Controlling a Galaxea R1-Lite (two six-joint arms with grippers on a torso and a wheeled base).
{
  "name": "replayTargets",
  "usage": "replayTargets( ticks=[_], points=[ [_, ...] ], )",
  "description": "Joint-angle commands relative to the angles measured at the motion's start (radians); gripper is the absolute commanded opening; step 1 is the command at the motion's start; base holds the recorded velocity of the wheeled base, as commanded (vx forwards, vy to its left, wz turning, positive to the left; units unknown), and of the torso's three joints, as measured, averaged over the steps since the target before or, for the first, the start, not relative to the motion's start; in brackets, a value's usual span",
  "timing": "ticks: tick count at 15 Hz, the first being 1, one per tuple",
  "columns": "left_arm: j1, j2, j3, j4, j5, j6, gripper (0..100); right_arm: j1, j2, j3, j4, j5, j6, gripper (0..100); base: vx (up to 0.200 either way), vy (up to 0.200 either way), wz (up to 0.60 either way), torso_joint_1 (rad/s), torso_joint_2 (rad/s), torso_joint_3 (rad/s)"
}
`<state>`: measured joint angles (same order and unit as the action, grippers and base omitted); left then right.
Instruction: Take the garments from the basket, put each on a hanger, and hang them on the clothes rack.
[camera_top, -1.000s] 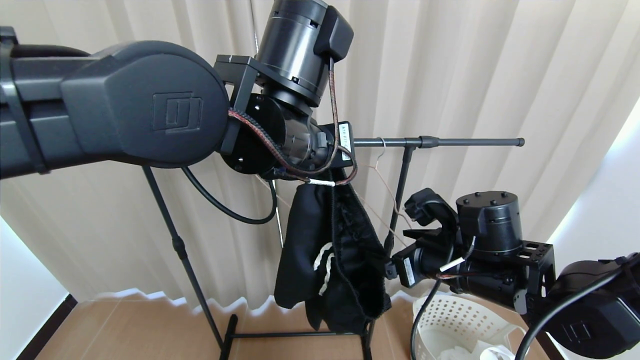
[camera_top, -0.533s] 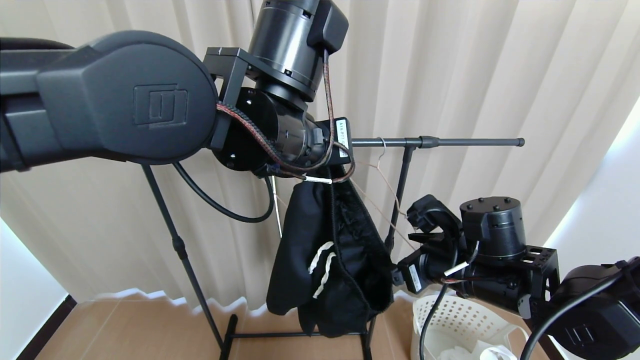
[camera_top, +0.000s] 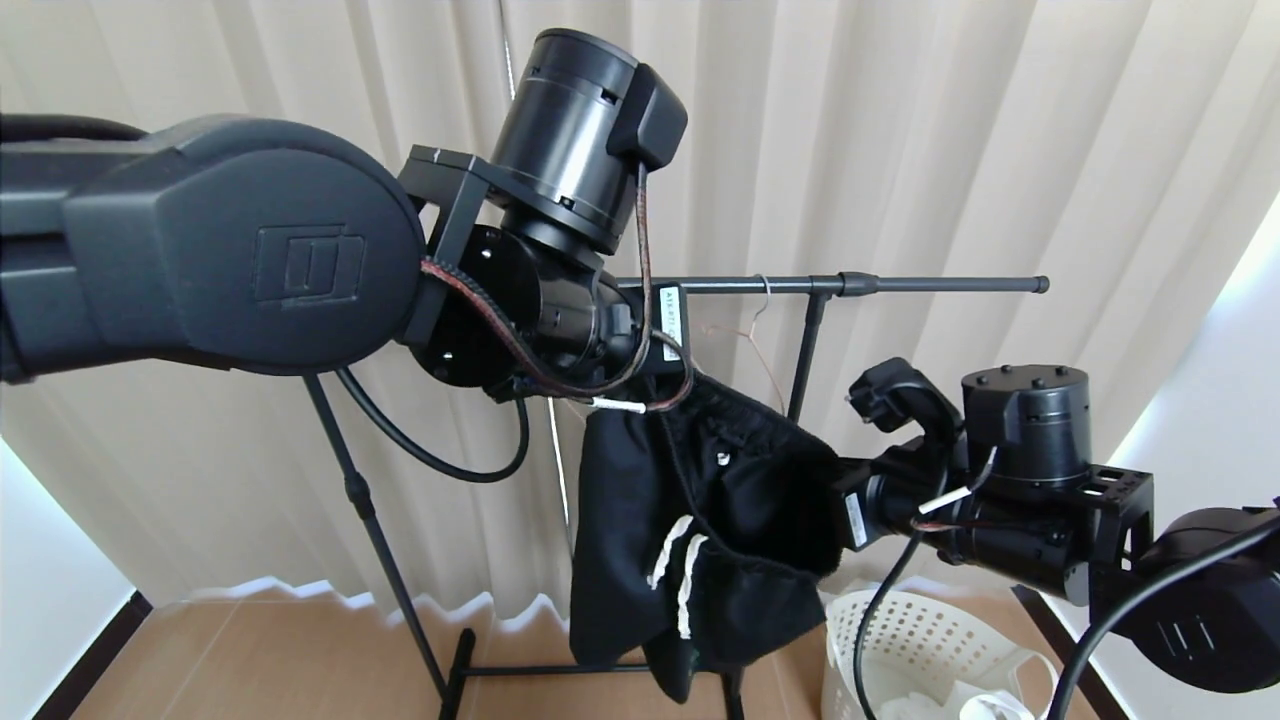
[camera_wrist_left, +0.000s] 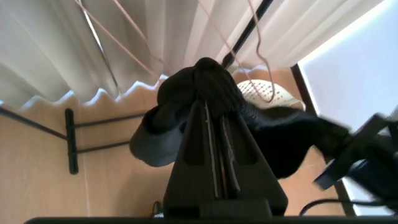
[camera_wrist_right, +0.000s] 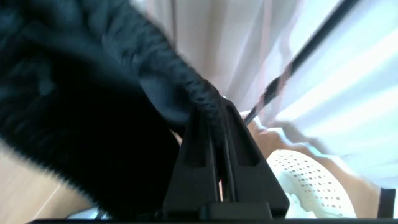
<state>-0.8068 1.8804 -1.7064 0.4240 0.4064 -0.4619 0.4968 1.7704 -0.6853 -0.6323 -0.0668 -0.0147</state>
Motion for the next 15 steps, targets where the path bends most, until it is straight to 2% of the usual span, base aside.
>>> replayTargets(
  ticks=[1, 3, 6, 7, 12, 13, 14, 15],
  points=[
    [0.0, -0.012, 0.073, 0.001, -0.004, -0.001, 0, -0.053, -0.042, -0.016, 0.0, 0.004, -0.001, 0, 0.0, 0.0, 0.0, 0.0, 0.0, 0.0],
    [-0.005, -0.006, 0.162, -0.005, -0.006, -0.001, 0, -0.092, -0.074, -0.03, 0.005, 0.005, -0.001, 0, 0.0, 0.0, 0.0, 0.0, 0.0, 0.0],
    [-0.006, 0.002, 0.215, -0.008, -0.006, -0.003, 0, -0.106, -0.088, -0.036, 0.003, 0.004, -0.001, 0, 0.0, 0.0, 0.0, 0.0, 0.0, 0.0],
    [-0.006, 0.002, 0.225, -0.008, -0.006, -0.003, 100, -0.115, -0.088, -0.037, 0.002, 0.004, -0.001, 0, 0.0, 0.0, 0.0, 0.0, 0.0, 0.0],
    [0.0, 0.002, 0.241, -0.007, -0.009, 0.0, 100, -0.13, -0.086, -0.043, 0.003, 0.004, -0.001, 0, 0.0, 0.0, 0.0, 0.0, 0.0, 0.0],
    [0.011, -0.003, 0.248, -0.007, -0.041, 0.003, 100, -0.129, -0.083, -0.043, 0.003, 0.004, -0.002, 0, 0.0, 0.0, 0.0, 0.0, 0.0, 0.0],
    [0.032, -0.018, 0.254, -0.004, -0.146, 0.008, 100, -0.129, -0.08, -0.042, 0.003, 0.004, -0.002, 0, 0.0, 0.0, 0.0, 0.0, 0.0, 0.0],
    [0.04, -0.024, 0.255, -0.004, -0.175, 0.009, 100, -0.129, -0.08, -0.042, 0.003, 0.004, -0.002, 0, 0.0, 0.0, 0.0, 0.0, 0.0, 0.0]
  ],
)
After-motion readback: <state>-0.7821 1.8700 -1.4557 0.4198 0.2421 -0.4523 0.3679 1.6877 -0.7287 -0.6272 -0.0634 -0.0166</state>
